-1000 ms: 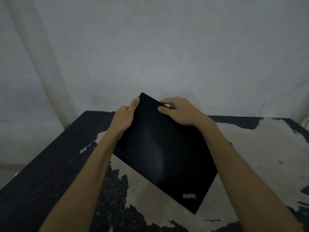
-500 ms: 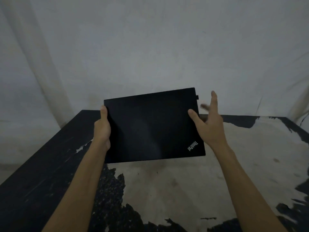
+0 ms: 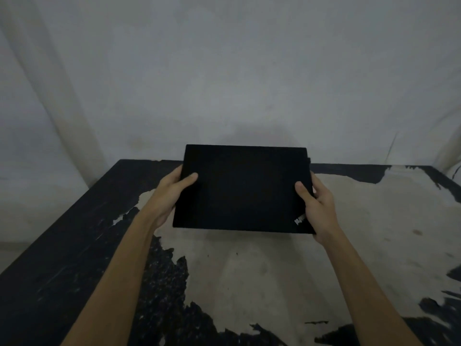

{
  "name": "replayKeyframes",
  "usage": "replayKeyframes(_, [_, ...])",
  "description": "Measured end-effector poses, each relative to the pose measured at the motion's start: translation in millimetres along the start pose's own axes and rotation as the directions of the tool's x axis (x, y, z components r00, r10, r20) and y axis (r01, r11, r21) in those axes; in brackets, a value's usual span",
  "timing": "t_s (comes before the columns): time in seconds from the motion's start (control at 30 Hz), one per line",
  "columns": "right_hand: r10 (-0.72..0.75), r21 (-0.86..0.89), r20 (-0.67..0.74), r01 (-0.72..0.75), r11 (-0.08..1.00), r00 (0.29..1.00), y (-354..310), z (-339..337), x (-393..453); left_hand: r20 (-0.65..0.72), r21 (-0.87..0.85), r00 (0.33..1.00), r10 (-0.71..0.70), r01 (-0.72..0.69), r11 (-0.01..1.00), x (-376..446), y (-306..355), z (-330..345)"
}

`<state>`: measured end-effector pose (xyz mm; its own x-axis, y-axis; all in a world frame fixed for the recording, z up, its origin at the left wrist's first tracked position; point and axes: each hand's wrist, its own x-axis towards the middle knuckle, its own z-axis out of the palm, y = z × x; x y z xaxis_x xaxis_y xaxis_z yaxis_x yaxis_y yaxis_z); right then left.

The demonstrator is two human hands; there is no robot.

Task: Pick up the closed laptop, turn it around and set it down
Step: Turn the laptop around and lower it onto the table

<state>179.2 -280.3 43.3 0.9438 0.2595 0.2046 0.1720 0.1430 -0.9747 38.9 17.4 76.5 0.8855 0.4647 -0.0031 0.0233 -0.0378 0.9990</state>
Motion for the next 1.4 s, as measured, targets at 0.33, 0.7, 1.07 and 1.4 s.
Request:
replayKeyframes(0.33, [0.156,-0.043,-0.054,-0.159,0.986,0.986,35,-9,26,-0.139,0.165,0.99,-0.014,0.037,0.986,11,-59,30])
replayKeyframes(0.7, [0.118,-0.333,-0.125,-0.153,0.93,0.985,72,-10,66,-0.245,0.439,0.966,0.079,0.038,0.898,57,-106,25])
replayKeyframes(1.07, [0.013,-0.646,-0.117,-0.085,0.759,0.993,92,-10,84,-0.297,0.634,0.948,0.114,0.106,0.766,66,-91,40])
replayKeyframes(1.4, [-0.003,-0.693,-0.112,-0.077,0.716,0.994,87,-8,86,-0.274,0.672,0.957,0.098,0.118,0.732,64,-90,38])
